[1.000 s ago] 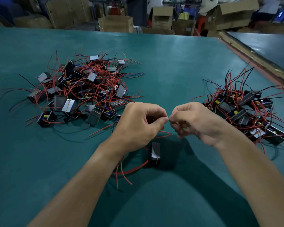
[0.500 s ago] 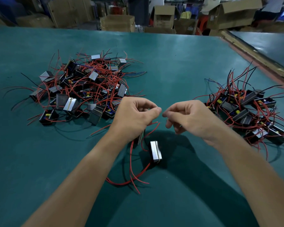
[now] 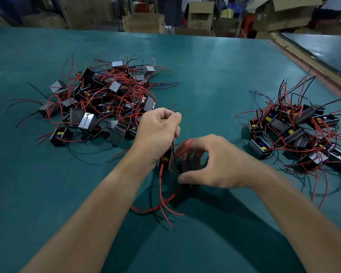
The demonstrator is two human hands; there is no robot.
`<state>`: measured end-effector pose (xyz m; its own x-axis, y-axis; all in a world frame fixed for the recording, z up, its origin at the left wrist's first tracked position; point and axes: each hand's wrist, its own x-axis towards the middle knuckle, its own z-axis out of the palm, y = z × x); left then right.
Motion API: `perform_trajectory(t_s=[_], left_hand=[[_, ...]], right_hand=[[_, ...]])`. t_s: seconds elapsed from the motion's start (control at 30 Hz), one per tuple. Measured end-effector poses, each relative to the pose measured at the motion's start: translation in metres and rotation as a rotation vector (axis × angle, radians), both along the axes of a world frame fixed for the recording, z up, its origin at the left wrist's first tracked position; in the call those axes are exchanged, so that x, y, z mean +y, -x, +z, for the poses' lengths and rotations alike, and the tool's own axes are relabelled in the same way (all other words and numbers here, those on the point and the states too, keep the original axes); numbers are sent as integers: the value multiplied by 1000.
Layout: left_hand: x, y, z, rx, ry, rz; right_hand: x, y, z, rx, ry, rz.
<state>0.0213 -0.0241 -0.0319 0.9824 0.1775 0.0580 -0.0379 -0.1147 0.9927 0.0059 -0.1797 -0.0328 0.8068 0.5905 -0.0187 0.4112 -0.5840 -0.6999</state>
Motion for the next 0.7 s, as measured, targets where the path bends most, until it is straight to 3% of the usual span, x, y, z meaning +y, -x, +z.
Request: perform_trajectory(t_s=[0.4,0.7], left_hand=[[8,-2,-1,87,168,70],[7,-2,2,151,289,-52]], right_hand=[[-16,-15,-3,-205,138,-290],[11,6,0,-155,63,-134]])
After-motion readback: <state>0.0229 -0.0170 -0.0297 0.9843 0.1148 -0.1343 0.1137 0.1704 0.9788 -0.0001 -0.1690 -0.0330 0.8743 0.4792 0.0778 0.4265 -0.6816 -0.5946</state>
